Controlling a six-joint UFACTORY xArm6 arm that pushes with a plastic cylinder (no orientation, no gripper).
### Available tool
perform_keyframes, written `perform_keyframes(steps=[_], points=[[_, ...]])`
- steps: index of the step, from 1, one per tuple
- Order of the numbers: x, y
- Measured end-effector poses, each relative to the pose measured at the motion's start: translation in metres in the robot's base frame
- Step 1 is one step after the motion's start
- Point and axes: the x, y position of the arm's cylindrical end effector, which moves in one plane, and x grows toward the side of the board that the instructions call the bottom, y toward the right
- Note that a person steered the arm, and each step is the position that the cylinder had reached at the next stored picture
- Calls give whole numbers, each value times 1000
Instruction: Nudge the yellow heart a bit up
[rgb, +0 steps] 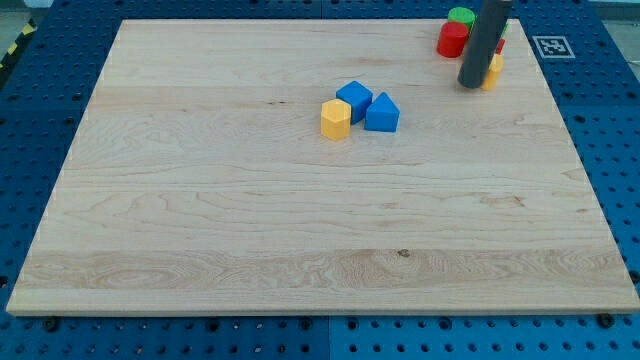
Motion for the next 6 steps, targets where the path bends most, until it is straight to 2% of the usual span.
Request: perform_keyframes(steps=[2,3,4,6], points=[[64,19],[66,43],[51,61],[16,40]])
